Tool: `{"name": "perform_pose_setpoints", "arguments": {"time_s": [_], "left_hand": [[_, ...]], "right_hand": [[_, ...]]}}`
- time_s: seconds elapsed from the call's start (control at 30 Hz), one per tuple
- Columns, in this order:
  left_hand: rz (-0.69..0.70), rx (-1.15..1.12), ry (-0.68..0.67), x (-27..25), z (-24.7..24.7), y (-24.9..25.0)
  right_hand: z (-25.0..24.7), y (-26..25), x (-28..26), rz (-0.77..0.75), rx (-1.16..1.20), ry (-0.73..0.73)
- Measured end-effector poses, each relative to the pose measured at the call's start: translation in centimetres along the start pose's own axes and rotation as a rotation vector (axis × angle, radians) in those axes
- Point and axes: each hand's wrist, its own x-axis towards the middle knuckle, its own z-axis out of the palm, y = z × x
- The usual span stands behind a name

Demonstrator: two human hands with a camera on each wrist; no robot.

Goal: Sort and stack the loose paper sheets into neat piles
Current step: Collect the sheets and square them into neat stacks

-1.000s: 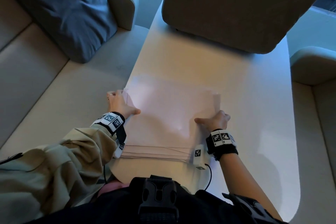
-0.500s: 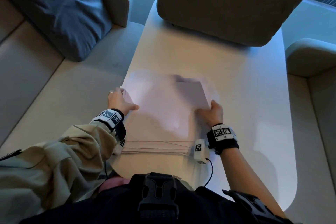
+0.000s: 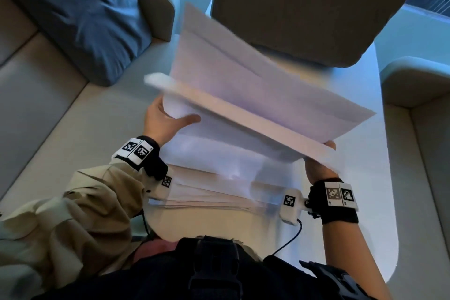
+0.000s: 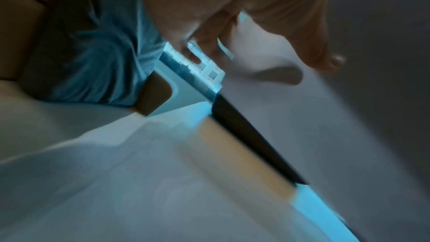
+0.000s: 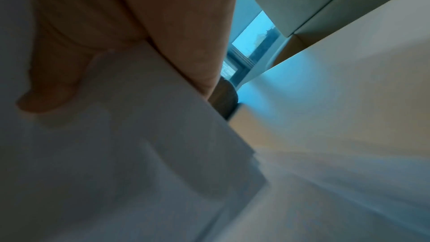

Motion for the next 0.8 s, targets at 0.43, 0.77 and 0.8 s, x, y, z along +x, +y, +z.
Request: {"name": "perform_pose_setpoints", "arguments": {"time_s": [0.43,0.77,0.8], "left_hand": [[0.032,0.038,-0.126,-0.2,-1.6,1.2],[0.088,-0.075,-0.068,0.1,0.2,2.4],[0.087,-0.076,-0.064,0.3,0.2,2.2]], "right_hand": [[1.0,-2.5,1.0,-0.060,0.038,-0.074],[2.5,-3.3,1.5,-0.085,0.072,-0.048],[2.4,-2.9,1.7,-0.084,0.031,-0.052]]}}
